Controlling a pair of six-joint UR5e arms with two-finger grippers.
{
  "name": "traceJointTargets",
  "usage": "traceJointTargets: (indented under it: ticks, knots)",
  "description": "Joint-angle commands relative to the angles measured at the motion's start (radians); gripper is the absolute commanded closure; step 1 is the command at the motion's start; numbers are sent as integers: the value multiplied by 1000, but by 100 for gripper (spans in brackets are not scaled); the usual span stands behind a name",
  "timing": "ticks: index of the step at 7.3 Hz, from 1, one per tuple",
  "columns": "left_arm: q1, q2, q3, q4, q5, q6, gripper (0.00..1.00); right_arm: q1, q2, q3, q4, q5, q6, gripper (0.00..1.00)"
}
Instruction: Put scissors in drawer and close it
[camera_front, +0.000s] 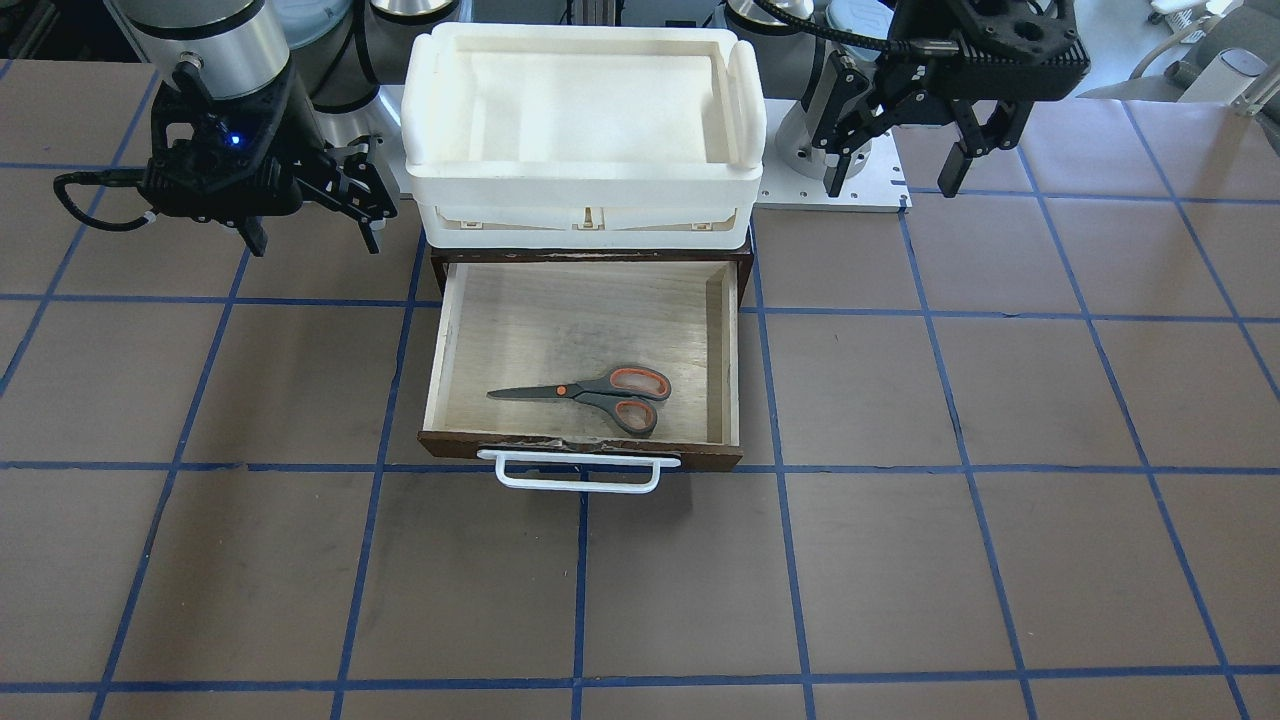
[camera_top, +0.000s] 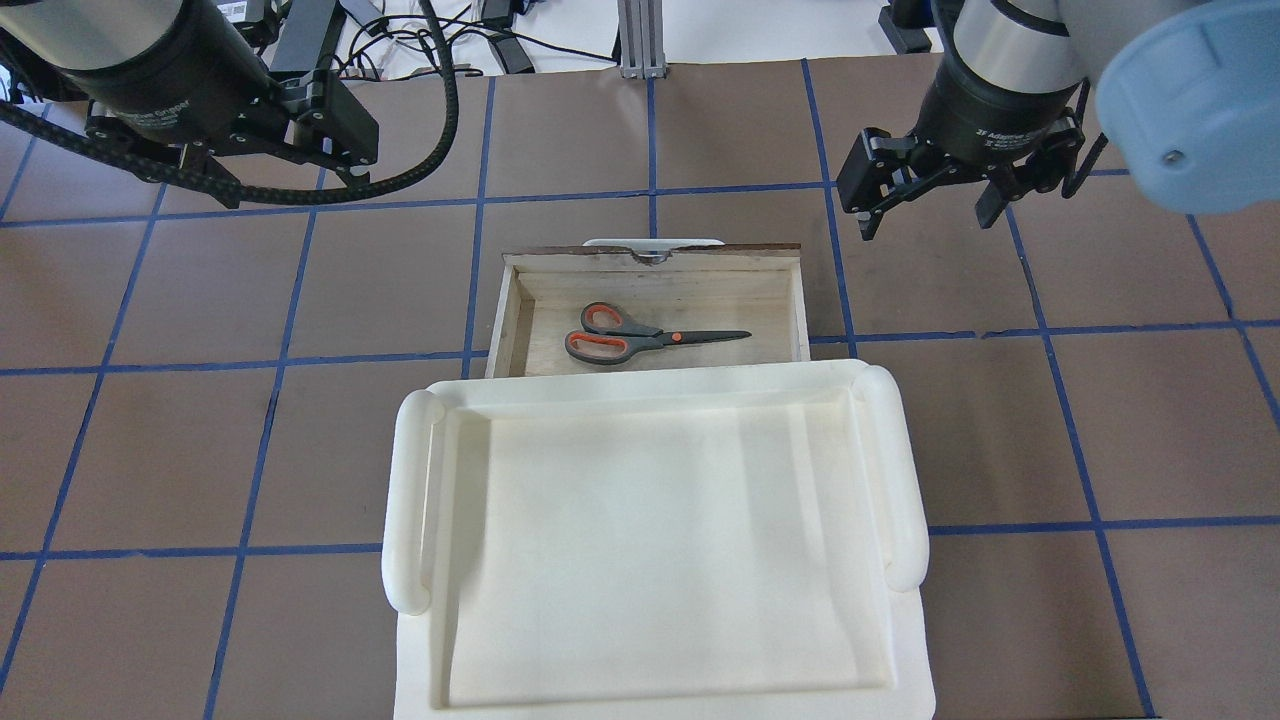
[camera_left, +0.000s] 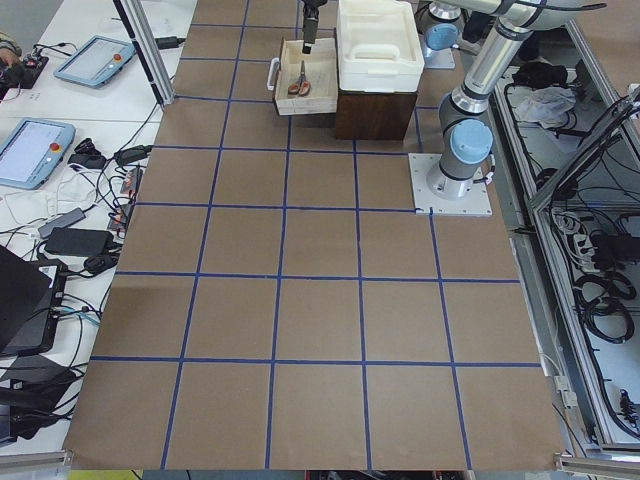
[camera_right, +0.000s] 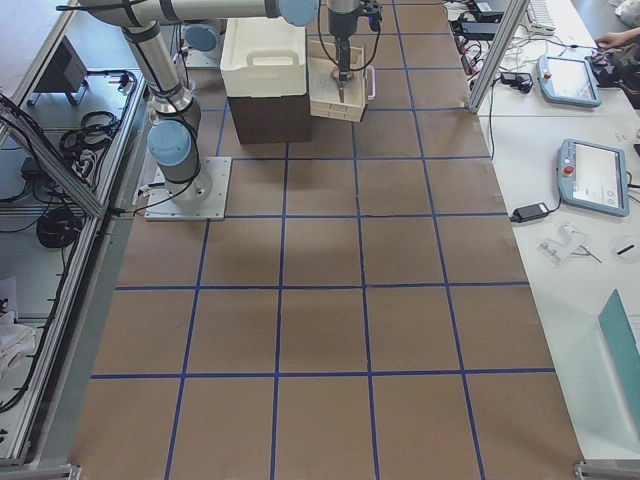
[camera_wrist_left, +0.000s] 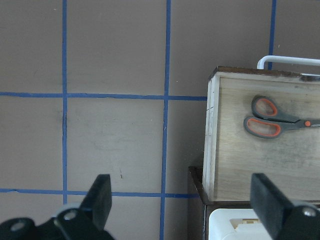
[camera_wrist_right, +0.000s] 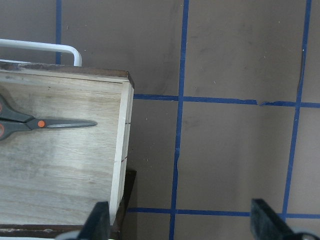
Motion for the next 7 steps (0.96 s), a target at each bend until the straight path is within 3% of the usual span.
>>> traceJointTargets:
  ticks: [1, 3, 7]
  knots:
    - [-2, -8, -2, 11, -11, 1, 0, 0, 0, 1, -4, 1, -1, 0]
    - [-5, -56, 0, 89, -86, -74, 0, 0, 0, 1, -9, -4, 0, 0]
    - [-127, -269, 9, 305, -81, -183, 7, 0, -2, 1, -6, -8, 0, 0]
